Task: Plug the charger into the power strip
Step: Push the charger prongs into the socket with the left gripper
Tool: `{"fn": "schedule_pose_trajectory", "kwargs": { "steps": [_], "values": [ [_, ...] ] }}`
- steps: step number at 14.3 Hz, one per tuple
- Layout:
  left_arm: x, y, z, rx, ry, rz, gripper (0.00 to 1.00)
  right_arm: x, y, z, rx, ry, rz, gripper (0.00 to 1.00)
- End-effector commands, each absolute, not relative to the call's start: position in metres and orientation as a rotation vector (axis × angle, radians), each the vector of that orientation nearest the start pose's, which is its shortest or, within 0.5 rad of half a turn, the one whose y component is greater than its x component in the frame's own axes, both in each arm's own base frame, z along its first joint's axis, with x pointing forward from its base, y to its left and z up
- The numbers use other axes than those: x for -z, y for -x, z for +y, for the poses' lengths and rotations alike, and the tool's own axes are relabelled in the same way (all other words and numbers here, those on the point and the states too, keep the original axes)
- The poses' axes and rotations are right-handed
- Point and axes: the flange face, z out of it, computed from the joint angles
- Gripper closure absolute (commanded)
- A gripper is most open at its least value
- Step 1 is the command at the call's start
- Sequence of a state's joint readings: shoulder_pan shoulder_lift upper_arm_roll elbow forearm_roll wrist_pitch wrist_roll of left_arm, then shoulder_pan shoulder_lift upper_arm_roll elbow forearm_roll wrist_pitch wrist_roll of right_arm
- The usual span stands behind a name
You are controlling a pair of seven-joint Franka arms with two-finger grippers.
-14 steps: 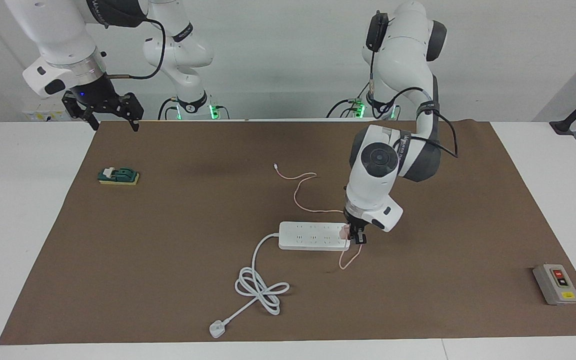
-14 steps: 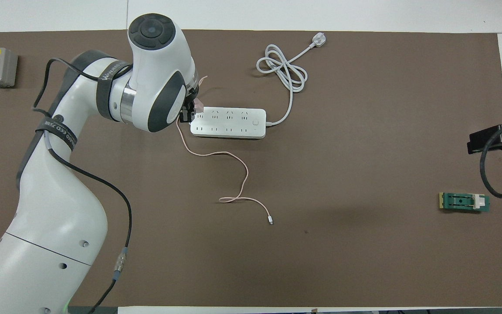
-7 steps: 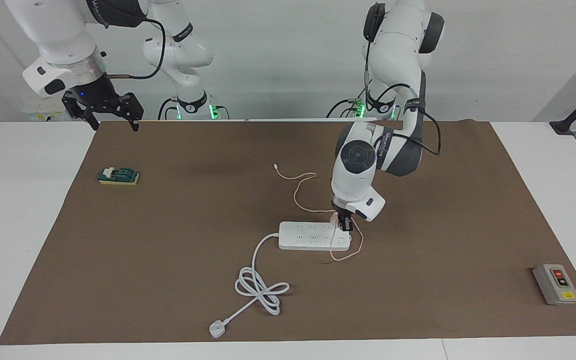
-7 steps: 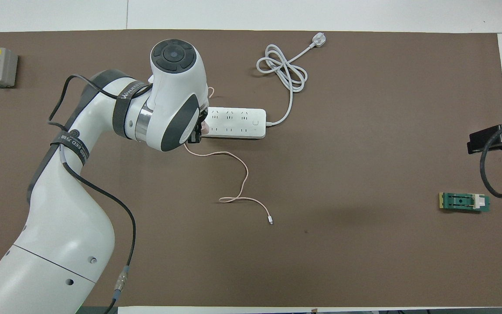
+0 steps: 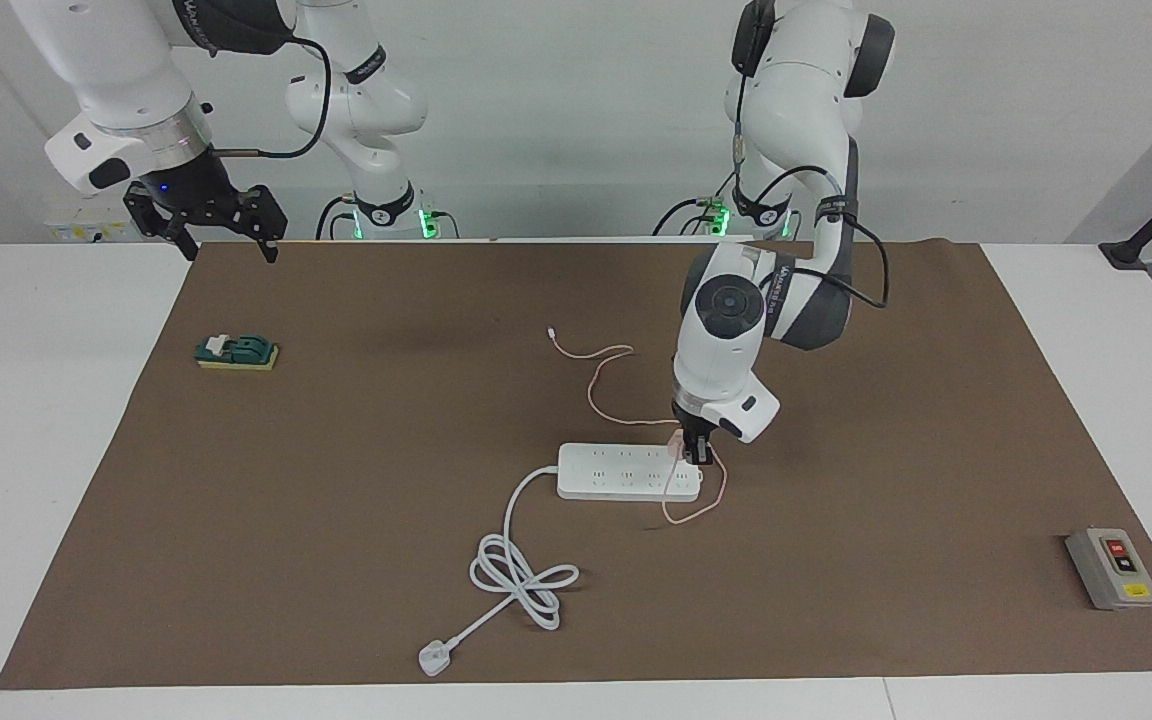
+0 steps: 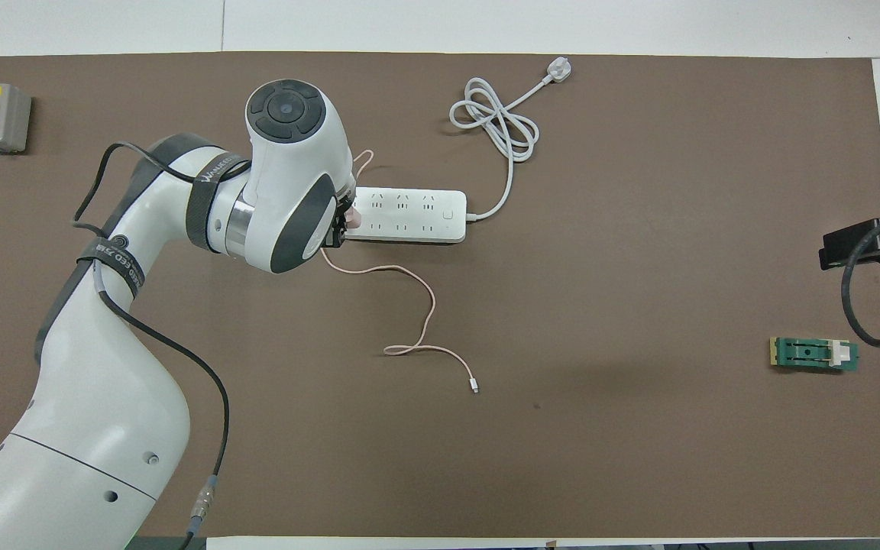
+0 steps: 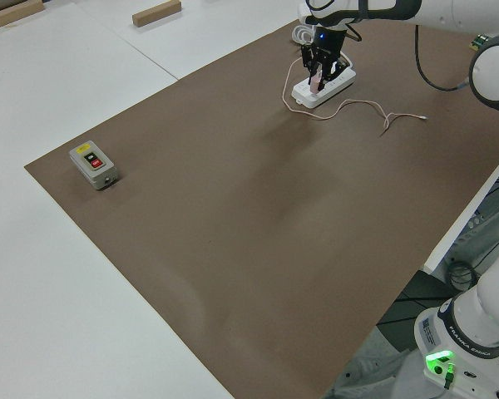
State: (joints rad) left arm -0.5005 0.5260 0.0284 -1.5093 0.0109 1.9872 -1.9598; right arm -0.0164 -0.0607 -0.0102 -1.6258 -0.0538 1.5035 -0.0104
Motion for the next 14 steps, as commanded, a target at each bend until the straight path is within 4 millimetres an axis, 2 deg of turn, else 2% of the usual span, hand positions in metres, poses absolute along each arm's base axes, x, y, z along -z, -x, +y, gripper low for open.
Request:
{"fn": "schedule_pose_trajectory", "kwargs": {
  "steps": [1, 9, 12, 14],
  "values": [
    [-0.354, -0.609, -0.308, 0.029, 2.31, -2.052, 1.0, -0.63, -0.526, -0.025, -0.101, 3.188, 0.004, 0.0],
    [-0.347, -0.6, -0.312, 0.026, 2.314, -2.039, 1.0, -0.63, -0.526, -0.025, -0.101, 3.186, 0.004, 0.0],
    [-0.346, -0.593, -0.332, 0.032, 2.341, -2.027, 1.0, -0.63, -0.526, -0.024, -0.101, 3.188, 0.004, 0.0],
    [-0.346, -0.591, -0.336, 0.033, 2.346, -2.024, 1.0, -0.63, -0.526, -0.024, -0.1, 3.187, 0.004, 0.0]
  ]
}}
